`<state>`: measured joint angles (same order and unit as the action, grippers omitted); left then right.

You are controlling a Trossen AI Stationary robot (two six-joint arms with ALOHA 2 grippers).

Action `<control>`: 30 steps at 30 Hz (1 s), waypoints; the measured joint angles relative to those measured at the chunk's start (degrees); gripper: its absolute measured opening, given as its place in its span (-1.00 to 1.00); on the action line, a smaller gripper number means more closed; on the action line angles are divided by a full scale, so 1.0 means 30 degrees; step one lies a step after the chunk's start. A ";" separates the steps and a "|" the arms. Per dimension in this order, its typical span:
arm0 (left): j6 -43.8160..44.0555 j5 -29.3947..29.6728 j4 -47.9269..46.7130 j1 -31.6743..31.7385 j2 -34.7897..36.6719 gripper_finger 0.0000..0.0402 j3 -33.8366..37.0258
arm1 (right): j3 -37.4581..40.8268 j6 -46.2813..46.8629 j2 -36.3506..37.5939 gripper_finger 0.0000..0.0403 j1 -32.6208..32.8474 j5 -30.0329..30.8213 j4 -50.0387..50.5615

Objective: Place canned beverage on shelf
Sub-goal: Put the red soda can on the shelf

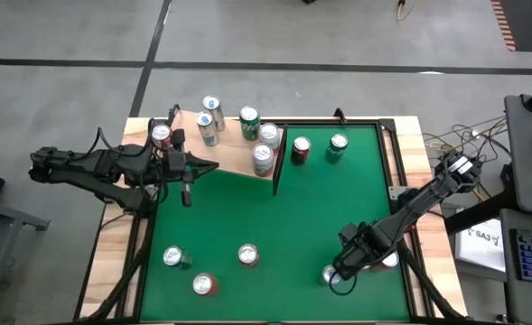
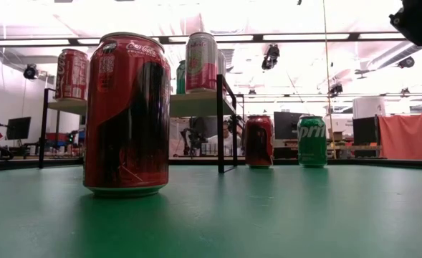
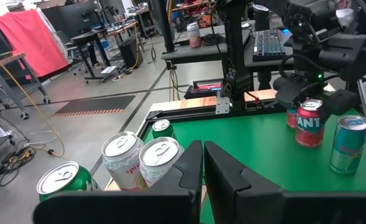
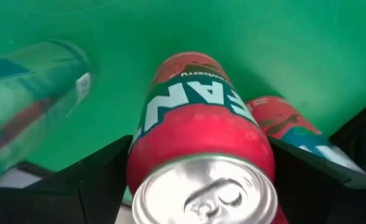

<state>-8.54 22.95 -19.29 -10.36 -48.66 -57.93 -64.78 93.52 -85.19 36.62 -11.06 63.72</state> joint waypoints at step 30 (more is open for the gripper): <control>-0.0351 -0.0003 -0.0044 -0.0002 0.0000 -1.00 0.0000 | -0.2719 -0.0664 0.0204 0.47 -0.0852 0.3631 0.3210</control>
<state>-9.59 22.94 -19.42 -10.37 -48.66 -57.93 -72.93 91.53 -84.58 34.06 -0.17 73.35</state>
